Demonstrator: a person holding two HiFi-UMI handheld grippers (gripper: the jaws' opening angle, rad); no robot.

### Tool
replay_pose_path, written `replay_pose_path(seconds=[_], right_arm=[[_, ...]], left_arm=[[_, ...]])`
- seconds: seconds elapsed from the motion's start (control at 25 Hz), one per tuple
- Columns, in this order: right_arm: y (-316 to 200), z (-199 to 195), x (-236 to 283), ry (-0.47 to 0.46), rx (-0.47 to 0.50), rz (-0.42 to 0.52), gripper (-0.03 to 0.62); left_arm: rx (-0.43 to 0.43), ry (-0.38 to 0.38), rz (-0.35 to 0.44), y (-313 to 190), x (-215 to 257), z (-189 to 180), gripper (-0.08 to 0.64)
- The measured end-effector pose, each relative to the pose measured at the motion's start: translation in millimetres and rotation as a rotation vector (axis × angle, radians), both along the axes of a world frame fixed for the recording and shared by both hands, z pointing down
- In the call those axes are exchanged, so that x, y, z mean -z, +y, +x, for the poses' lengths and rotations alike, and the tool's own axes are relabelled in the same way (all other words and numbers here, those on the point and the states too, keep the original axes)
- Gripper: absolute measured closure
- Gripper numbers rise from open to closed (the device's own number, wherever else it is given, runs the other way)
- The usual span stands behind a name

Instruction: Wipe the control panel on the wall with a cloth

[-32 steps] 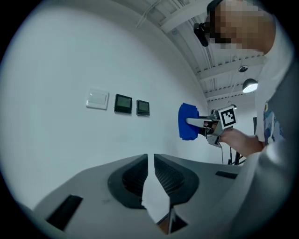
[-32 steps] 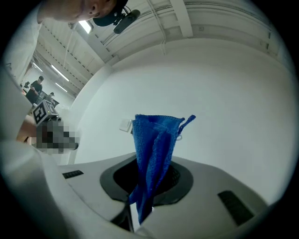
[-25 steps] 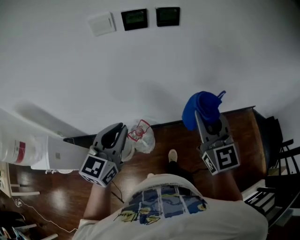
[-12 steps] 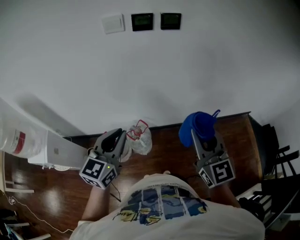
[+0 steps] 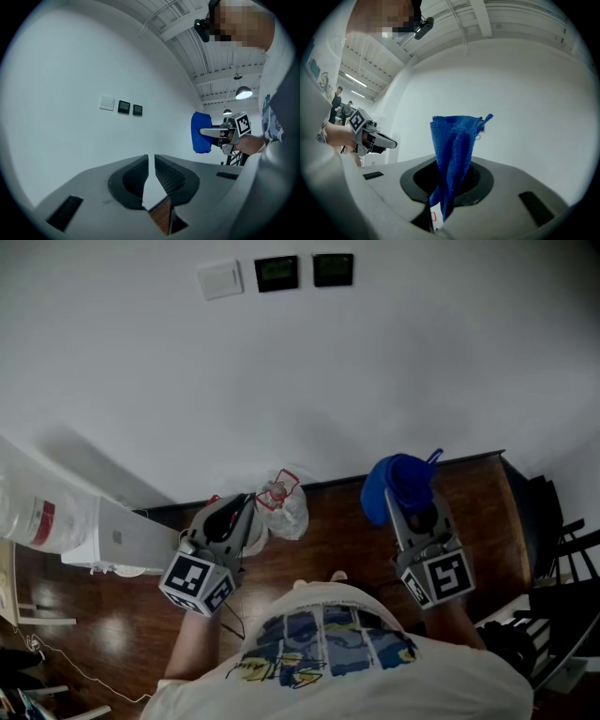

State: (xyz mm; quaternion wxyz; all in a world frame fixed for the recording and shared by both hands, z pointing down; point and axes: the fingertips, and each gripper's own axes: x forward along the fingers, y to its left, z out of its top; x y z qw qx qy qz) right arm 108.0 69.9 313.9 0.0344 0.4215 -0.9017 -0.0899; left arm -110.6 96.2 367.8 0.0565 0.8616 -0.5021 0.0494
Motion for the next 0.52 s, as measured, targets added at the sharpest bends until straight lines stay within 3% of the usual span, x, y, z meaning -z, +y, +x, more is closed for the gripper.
replay_pose_path(seconds=[0.52], right_arm=[[1, -10, -3, -0.01, -0.003, -0.013, 0.537]], left_arm=[[0.007, -0.005, 0.007, 3, 0, -14, 0.541]])
